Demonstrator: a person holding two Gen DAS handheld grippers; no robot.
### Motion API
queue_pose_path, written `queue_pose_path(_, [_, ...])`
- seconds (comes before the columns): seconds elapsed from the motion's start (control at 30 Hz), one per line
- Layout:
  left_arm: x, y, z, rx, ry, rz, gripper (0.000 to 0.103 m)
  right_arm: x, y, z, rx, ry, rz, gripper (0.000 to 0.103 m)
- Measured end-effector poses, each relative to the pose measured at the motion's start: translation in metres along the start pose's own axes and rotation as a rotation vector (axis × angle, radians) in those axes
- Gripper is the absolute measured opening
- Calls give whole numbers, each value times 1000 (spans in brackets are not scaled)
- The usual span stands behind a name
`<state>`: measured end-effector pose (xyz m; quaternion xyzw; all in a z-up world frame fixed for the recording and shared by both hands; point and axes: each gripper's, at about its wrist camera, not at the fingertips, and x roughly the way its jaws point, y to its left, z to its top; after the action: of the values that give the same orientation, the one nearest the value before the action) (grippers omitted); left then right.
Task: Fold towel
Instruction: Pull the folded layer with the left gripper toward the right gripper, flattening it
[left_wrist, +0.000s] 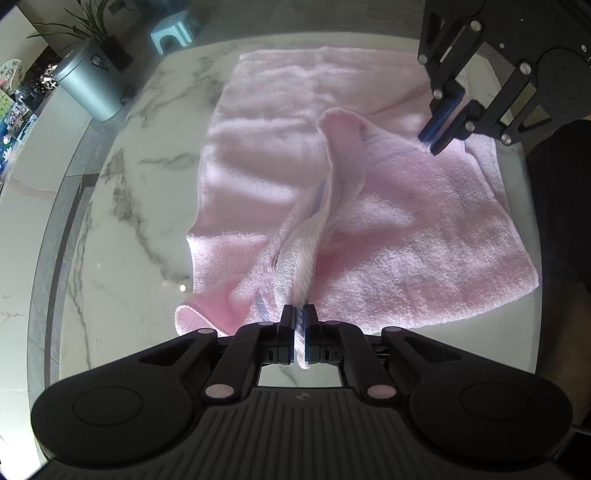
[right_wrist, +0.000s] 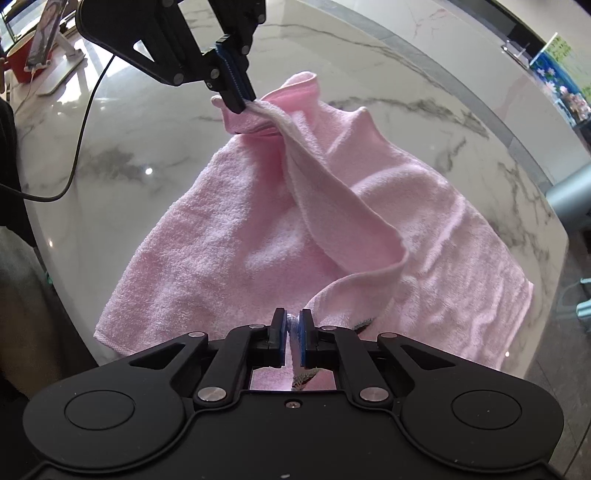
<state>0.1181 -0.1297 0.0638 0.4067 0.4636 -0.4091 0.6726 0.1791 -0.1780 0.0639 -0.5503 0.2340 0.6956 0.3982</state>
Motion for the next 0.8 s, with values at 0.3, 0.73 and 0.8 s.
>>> queue_pose_path(0.3, [-5, 14, 21, 5, 1, 84, 3, -24, -19, -33, 129, 28, -41, 4])
queue_pose_path(0.73, [-44, 37, 77, 6, -62, 195, 3, -73, -22, -65, 294, -91, 115, 0])
queue_pose_path(0.8, [-44, 33, 83, 24, -58, 191, 3, -74, -24, -66, 303, -110, 93, 1])
